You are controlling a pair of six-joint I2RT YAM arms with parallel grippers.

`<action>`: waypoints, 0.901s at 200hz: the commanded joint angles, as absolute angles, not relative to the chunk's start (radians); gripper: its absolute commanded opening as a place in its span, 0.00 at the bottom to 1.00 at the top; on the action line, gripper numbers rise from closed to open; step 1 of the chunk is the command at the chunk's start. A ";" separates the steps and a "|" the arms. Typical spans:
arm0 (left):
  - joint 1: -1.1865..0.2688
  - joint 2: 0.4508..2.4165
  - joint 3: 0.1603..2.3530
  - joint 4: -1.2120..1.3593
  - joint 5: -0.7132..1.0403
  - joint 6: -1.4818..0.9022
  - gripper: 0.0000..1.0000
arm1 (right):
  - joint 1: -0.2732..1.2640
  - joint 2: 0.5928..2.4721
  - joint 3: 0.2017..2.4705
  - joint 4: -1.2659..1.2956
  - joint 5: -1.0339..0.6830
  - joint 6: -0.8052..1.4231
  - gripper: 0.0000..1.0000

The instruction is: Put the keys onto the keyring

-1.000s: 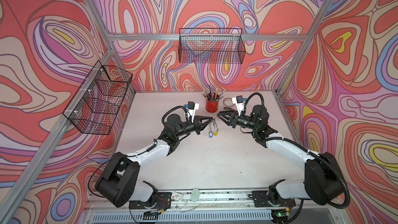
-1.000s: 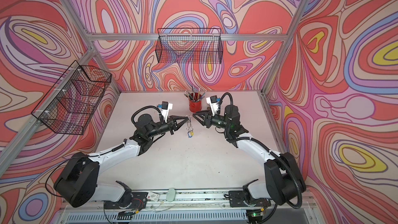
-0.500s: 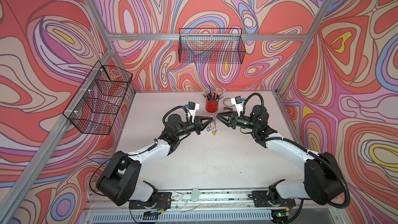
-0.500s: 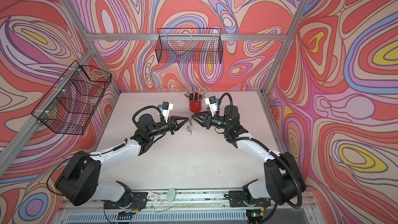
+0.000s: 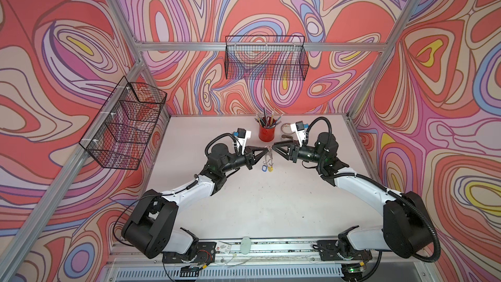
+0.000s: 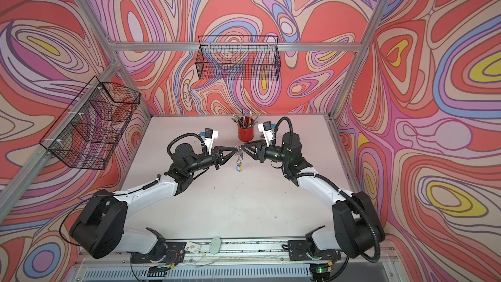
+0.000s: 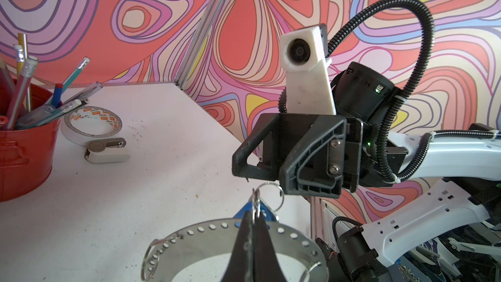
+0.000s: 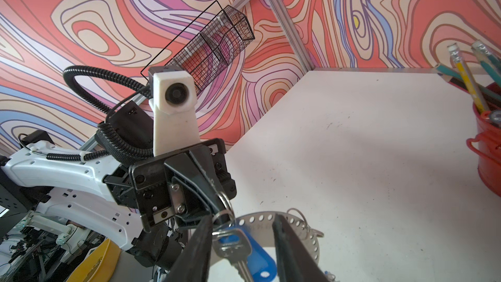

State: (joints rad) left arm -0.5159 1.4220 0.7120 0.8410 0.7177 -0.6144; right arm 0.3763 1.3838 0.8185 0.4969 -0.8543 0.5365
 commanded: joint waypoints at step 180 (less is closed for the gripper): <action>-0.515 1.413 0.723 0.867 0.725 -0.590 0.00 | 0.398 1.376 0.889 0.367 -0.808 0.520 0.38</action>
State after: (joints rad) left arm -0.5159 1.4220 0.7116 0.8120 0.7174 -0.5983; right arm 0.3786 1.3445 0.8639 0.4137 -0.8154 0.5453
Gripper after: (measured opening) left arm 0.048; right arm 0.402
